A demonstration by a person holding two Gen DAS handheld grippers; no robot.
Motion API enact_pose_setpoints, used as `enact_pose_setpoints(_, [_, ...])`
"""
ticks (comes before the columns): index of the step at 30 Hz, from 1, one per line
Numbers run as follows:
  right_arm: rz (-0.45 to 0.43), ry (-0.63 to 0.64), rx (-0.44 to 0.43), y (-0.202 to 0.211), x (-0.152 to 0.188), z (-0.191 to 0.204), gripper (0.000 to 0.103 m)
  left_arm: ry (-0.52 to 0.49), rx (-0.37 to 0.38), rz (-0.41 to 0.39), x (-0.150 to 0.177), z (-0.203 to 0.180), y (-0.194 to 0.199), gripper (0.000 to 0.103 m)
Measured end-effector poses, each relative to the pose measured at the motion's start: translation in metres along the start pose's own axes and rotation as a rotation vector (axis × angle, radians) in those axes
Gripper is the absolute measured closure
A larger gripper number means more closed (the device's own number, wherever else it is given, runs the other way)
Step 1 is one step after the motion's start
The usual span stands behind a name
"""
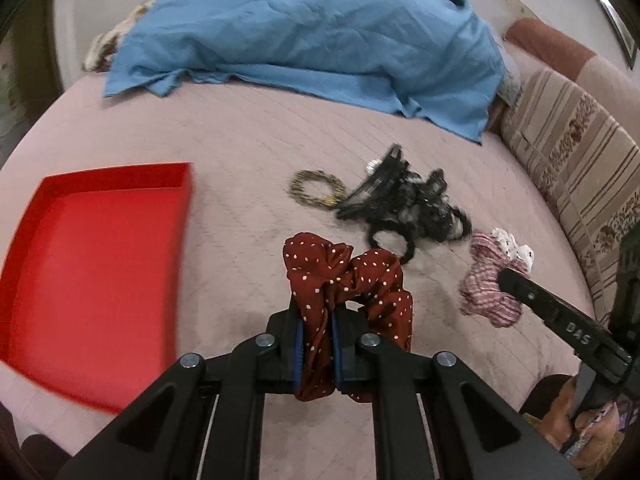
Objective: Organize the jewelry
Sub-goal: 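Grasp the red polka-dot scrunchie with the left tool while the right tool grasps the red plaid scrunchie, then carry both scrunchies into the red tray and open both tools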
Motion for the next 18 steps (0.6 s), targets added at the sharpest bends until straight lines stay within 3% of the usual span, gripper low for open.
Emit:
enact_pose_setpoints(9, [0.017,0.118,-0.034,0.009,-0.002,0.058,0.090,0.123,-0.082,-0.050,-0.006,0.086,0.016,0.092])
enact_pose_setpoints(18, [0.095,0.274,-0.120,-0.032,-0.015,0.151,0.090,0.228,-0.189,-0.061,-0.033,0.180,-0.005,0.092])
Point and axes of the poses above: each gripper's, at about its wrist camera, not at the fingertips, and y roughly against the way its jaws point, z to its left, x to its underside, the point moved 3 cm from there along -y, roughly the way its jaws point, and after that the axes turned 7 degrees about -x, right-handed, at the moved point
